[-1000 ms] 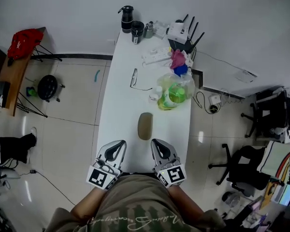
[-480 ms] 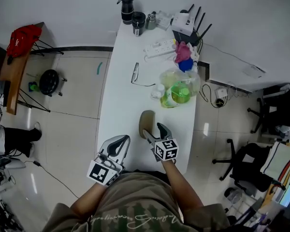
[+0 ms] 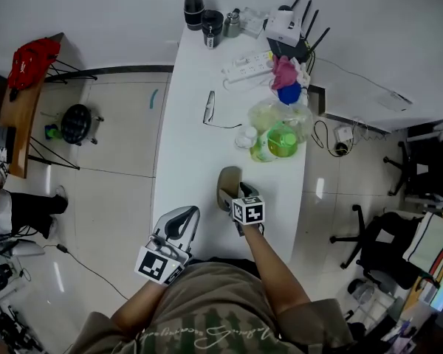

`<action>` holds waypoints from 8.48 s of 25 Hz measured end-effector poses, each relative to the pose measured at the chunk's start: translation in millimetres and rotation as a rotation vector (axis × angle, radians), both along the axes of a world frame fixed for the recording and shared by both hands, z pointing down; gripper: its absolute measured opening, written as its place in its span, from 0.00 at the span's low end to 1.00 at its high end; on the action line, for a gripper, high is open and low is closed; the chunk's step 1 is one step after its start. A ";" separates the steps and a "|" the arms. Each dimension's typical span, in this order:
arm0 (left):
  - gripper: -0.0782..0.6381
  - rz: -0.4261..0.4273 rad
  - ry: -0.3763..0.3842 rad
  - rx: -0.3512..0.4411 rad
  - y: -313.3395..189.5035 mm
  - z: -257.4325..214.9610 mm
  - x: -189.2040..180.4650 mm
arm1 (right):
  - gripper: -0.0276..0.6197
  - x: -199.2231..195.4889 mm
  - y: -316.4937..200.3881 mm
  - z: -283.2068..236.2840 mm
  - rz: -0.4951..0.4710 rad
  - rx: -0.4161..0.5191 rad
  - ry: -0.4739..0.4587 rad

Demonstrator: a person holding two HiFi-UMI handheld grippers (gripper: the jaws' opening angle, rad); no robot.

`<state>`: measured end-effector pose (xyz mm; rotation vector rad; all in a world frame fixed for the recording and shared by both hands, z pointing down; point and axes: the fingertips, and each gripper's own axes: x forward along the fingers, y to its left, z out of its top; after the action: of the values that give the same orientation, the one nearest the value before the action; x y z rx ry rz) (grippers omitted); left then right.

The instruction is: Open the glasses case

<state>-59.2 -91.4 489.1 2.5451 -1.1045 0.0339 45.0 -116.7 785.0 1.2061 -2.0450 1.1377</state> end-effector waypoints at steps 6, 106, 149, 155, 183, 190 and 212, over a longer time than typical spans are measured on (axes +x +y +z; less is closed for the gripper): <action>0.12 0.001 0.013 -0.016 -1.0 4.8 0.6 | 0.55 -6.8 1.0 7.7 -0.012 -0.041 -0.012; 0.57 1.077 0.531 -0.249 163.3 -163.7 113.8 | 0.59 12.7 170.6 -478.7 -0.566 0.742 -1.314; 0.59 0.831 0.384 -0.186 119.1 -121.4 78.0 | 0.58 -19.6 130.0 -424.2 -0.335 0.484 -0.965; 0.59 0.845 0.404 -0.199 122.5 -120.1 74.6 | 0.59 -16.6 131.1 -424.3 -0.316 0.435 -1.049; 0.59 0.858 0.408 -0.267 126.0 -117.1 72.5 | 0.53 -15.8 133.8 -414.6 -0.303 0.372 -1.063; 0.70 0.823 0.444 -0.261 117.0 -121.7 72.0 | 0.53 -21.5 137.0 -415.9 -0.335 0.378 -1.034; 0.69 0.872 0.553 -0.271 125.1 -126.2 67.3 | 0.53 -11.1 139.0 -415.0 -0.275 0.326 -1.256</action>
<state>8.1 33.6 362.9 2.3548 0.2249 -0.2588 33.9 22.3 370.0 0.1806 -3.2458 1.6706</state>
